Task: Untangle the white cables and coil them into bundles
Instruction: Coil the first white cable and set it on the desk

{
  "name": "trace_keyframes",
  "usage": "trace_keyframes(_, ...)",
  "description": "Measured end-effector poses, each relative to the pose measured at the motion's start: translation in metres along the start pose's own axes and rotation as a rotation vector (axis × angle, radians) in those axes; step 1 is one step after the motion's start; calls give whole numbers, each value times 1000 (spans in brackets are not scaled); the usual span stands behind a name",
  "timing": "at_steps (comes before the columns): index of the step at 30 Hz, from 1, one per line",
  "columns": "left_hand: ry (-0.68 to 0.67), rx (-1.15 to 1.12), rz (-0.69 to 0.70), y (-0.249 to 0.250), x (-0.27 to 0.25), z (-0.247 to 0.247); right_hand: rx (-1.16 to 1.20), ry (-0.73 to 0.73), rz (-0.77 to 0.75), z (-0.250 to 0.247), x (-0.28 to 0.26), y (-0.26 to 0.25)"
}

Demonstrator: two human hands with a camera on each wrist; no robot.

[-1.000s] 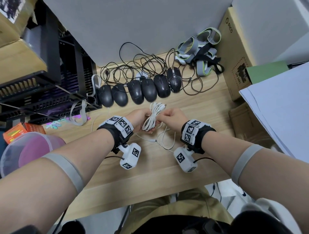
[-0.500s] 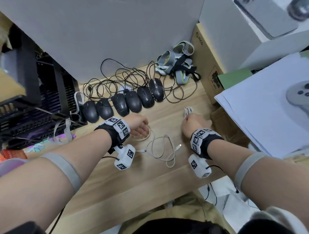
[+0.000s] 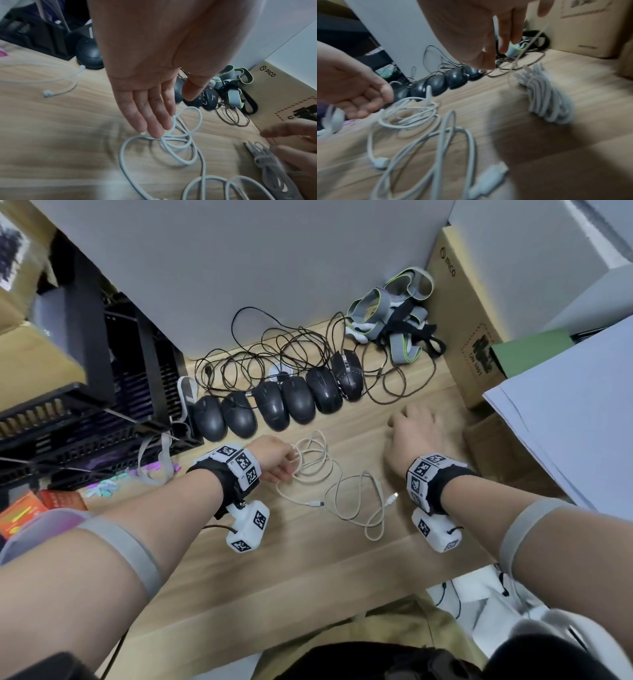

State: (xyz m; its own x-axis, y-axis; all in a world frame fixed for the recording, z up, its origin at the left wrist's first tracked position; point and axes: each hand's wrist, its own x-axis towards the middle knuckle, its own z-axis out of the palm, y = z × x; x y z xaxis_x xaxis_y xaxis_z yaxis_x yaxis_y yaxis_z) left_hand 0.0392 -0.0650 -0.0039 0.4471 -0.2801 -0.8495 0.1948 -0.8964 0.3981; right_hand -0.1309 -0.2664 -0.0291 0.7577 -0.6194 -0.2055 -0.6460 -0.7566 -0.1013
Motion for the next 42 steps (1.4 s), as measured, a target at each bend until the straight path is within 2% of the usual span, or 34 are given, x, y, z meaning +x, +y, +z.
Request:
trace_keyframes(2, 22, 30, 8, -9, -1, -7, 239, -101, -60, 2, 0, -19)
trace_keyframes(4, 47, 75, 23, -18, 0, -13, 351, -280, -49, 6, -1, -37)
trace_keyframes(6, 50, 103, 39, -28, -1, -15, 317, -402, -18, 11, 0, -45)
trace_keyframes(10, 13, 118, 59, -43, -1, -12, 280, -442, 105, 20, -1, -33)
trace_keyframes(12, 12, 117, 64, -48, 0, -10, 209, -521, 65, 24, -6, -23)
trace_keyframes(15, 1, 130, 67, -49, 1, -6, 110, -650, -109, 29, -15, -12)
trace_keyframes(18, -9, 153, 84, -40, 0, -1, 0, -658, -252, 30, -21, -7)
trace_keyframes(23, -20, 203, 132, -25, -5, 10, -7, -620, -352, 36, -38, 0)
trace_keyframes(28, -105, 277, 192, -22, -13, 27, -54, -509, -435, 40, -52, 1)
trace_keyframes(30, -136, 310, 194, -21, -17, 35, -37, -505, -425, 37, -55, 1)
trace_keyframes(32, -168, 353, 199, -20, -19, 40, 49, -567, -403, 36, -58, 2)
trace_keyframes(34, -203, 400, 223, -19, -19, 43, 245, -657, -326, 30, -62, 1)
trace_keyframes(36, -240, 430, 274, -15, -24, 45, 430, -701, -219, 21, -63, -1)
trace_keyframes(39, -287, 489, 375, -6, -35, 51, 635, -751, -139, 11, -52, -4)
trace_keyframes(42, -250, 496, 413, 3, -37, 60, 869, -923, -82, 2, -44, -11)
